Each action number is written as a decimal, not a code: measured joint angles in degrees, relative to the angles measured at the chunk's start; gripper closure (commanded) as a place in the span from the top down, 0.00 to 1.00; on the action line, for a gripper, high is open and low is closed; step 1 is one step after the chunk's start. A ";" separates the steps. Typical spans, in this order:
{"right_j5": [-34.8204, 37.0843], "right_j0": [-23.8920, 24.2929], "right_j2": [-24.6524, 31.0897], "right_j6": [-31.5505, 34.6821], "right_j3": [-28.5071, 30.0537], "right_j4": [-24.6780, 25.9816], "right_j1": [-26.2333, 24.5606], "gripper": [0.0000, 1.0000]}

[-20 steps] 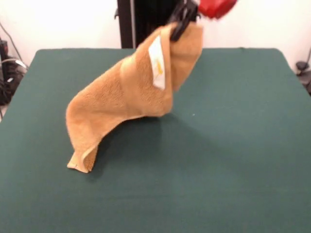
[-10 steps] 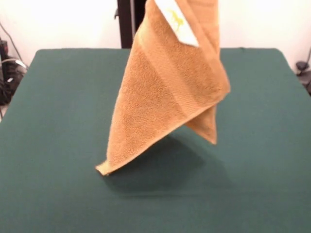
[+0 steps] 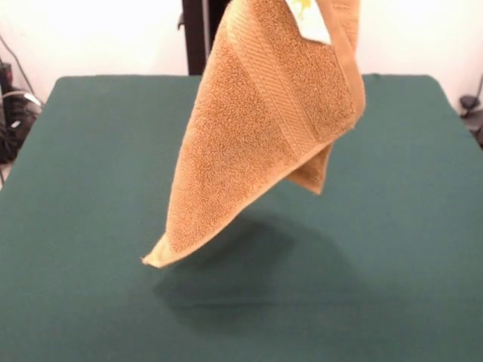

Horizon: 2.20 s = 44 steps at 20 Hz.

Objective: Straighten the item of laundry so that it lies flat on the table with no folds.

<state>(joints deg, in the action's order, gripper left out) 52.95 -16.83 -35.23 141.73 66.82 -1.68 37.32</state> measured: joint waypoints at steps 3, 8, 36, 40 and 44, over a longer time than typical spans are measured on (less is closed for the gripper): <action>0.00 -0.11 0.00 0.00 0.01 0.06 -0.12 0.00; -0.02 -0.14 0.01 0.00 0.00 0.26 -0.95 0.00; 6.69 13.74 13.85 -3.54 -9.78 4.18 -2.57 0.00; 6.69 15.70 16.42 -5.69 -12.65 5.90 -4.33 0.00; 7.50 15.61 17.93 -5.75 -16.37 7.93 -6.63 0.00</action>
<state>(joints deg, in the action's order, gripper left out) 60.45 -1.22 -17.29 135.98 50.45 6.25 30.69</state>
